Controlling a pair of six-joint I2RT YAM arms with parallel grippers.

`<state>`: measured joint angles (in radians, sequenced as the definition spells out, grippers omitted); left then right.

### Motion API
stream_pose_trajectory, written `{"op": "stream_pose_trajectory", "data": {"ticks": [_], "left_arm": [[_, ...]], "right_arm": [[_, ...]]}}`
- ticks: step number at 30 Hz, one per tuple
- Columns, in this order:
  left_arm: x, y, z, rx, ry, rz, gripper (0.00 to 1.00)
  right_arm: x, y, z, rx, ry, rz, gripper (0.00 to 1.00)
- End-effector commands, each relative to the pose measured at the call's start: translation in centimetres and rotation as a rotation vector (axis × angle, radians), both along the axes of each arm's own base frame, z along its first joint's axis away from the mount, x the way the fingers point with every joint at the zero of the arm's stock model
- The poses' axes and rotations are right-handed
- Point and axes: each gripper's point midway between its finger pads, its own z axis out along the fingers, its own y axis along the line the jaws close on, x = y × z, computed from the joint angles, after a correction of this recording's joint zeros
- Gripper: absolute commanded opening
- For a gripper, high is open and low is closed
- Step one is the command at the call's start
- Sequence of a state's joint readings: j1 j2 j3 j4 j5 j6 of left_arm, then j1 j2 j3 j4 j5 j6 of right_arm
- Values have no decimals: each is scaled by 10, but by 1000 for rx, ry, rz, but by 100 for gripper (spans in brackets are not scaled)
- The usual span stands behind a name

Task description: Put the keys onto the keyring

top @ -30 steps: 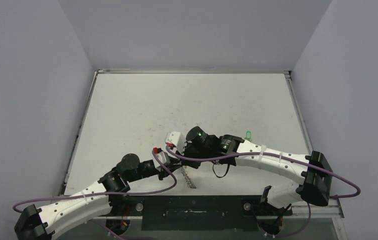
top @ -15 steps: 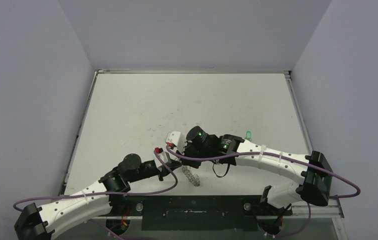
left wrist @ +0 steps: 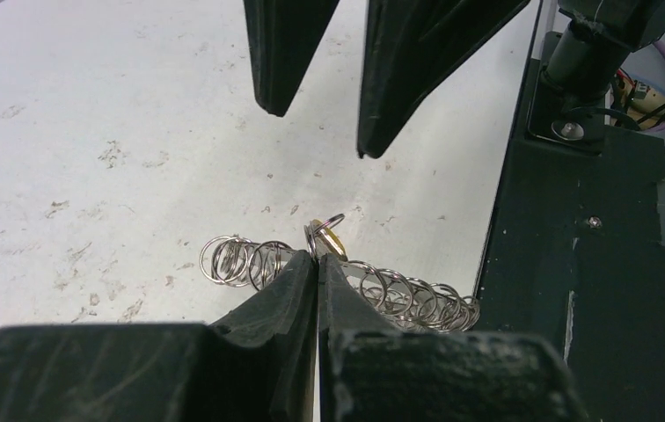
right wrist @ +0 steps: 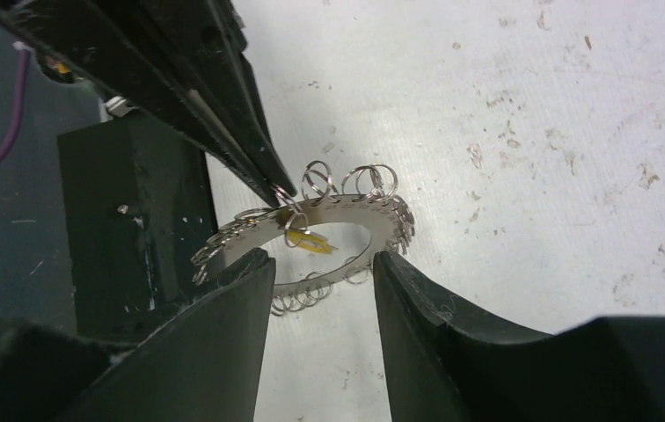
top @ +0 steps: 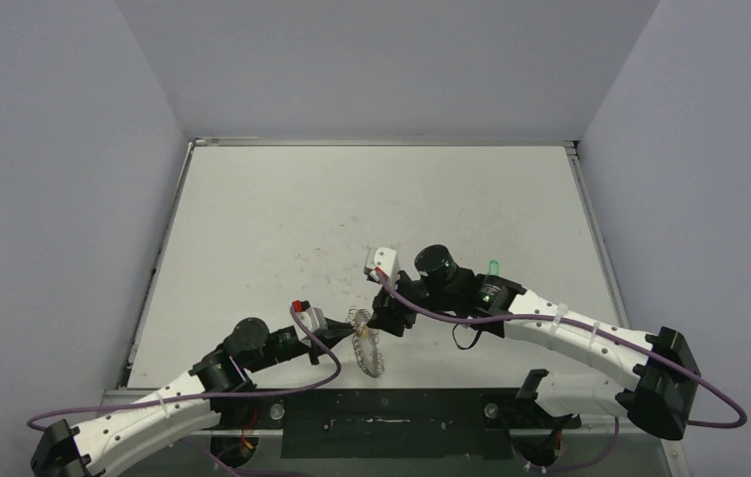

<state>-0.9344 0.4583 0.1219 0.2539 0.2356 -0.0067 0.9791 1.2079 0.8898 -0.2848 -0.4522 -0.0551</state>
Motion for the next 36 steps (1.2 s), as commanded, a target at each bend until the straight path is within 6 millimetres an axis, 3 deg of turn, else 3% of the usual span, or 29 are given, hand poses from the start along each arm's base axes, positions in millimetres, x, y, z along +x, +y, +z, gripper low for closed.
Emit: {"op": "stream_pose_trajectory", "data": {"ticks": [1, 7, 18, 24, 29, 32, 36], "left_arm": [[-1, -3, 27, -107, -58, -12, 0], [-9, -6, 34, -155, -107, -59, 0], [-17, -8, 40, -176, -135, -106, 0], [-18, -9, 41, -175, -135, -114, 0], [-19, -9, 43, -179, -138, -118, 0], [-18, -9, 42, -174, -133, -117, 0], [-17, -8, 40, -168, -129, -108, 0]], "right_arm": [[-14, 15, 36, 207, -77, 137, 45], [-27, 21, 29, 250, -79, 231, 44], [-21, 26, 6, 238, -75, 258, 38], [-18, 28, -5, 229, -53, 266, 20], [-18, 29, -4, 258, -45, 276, 15], [-24, 30, 1, 284, -40, 307, 1], [-31, 29, 4, 296, -23, 339, 0]]}}
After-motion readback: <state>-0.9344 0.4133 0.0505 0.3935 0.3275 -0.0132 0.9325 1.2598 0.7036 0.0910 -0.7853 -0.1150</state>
